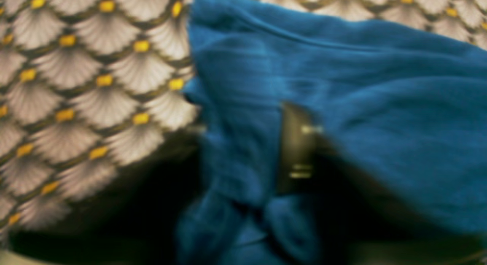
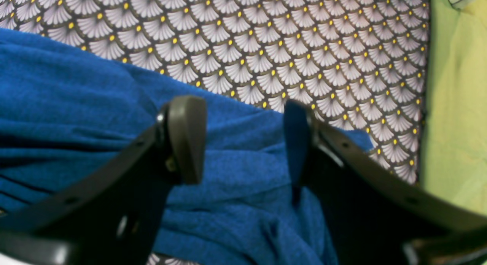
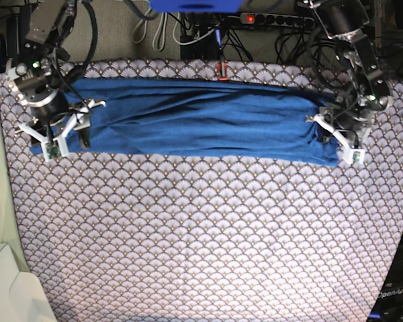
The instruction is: Fold the T-shirt properly
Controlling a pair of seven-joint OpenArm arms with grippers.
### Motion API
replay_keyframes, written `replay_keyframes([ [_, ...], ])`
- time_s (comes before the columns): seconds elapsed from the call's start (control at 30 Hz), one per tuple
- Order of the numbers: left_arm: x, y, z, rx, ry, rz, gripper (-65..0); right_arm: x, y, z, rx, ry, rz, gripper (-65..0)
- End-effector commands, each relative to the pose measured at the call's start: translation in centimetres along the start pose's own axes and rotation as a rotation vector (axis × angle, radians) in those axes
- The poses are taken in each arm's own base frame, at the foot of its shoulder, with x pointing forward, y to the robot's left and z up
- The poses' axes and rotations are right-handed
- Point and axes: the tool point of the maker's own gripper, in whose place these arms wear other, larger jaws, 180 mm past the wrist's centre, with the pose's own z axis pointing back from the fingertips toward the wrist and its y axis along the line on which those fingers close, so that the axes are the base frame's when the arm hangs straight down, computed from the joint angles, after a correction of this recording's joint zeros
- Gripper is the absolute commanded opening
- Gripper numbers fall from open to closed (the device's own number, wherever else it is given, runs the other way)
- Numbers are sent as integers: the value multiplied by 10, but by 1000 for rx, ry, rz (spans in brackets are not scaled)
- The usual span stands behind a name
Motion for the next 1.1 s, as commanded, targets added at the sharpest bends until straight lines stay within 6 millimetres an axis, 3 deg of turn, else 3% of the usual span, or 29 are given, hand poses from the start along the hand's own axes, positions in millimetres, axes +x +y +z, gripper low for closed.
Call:
replay_keyframes([
  [0.0,-21,5,1,24,97,-17,-576,13,-4,2,-7,-49,6,-318],
  [0.2,-8,8,8,47,66,-41,-593,13,-4,2,-7,-49,6,-318],
  [0.3,13,6,19,67,6,-70,-650,13,-4,2,-7,-49,6,-318],
  [0.5,48,-16,48,91,-127,-121,-646,14,-5,3,-10,-53,7,-318],
  [0.6,65,-31,60,127,-180,-140,-646,15,-7,4,-19,-57,7,-318],
  [0.7,73,-59,61,142,-181,-209,-646,15,-18,6,-50,-58,-4,-318],
  [0.87,69,-100,52,133,-133,-359,-646,17,-44,12,-119,-64,-13,-318],
  [1.07,78,-143,49,161,-203,-220,-647,18,-58,16,-139,-58,34,-318],
])
